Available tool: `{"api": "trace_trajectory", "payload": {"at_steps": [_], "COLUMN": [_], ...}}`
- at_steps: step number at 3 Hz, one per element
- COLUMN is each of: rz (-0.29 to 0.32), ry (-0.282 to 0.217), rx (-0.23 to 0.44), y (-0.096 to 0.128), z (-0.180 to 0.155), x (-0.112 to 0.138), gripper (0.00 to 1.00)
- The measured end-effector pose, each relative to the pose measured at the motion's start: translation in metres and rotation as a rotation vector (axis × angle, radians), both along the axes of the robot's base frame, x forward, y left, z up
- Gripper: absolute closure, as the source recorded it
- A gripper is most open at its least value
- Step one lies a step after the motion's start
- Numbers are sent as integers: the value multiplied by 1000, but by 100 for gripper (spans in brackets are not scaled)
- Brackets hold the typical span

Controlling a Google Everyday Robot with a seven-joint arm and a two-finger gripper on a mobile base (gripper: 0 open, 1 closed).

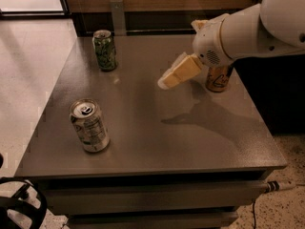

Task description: Pick green can

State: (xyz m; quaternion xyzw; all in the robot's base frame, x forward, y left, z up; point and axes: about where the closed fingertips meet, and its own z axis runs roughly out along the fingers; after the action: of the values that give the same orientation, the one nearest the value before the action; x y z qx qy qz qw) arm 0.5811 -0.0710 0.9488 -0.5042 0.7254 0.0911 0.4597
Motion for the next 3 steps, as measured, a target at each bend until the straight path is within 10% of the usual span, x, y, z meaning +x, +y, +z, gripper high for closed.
{"api": "trace_trajectory", "payload": {"at_steps": [1, 3], "rz": [-40, -20], "ry": [-41, -12], "rx": [126, 140], "y": [10, 34], "z": [-2, -15], "x": [37, 48], "gripper": [0, 0]}}
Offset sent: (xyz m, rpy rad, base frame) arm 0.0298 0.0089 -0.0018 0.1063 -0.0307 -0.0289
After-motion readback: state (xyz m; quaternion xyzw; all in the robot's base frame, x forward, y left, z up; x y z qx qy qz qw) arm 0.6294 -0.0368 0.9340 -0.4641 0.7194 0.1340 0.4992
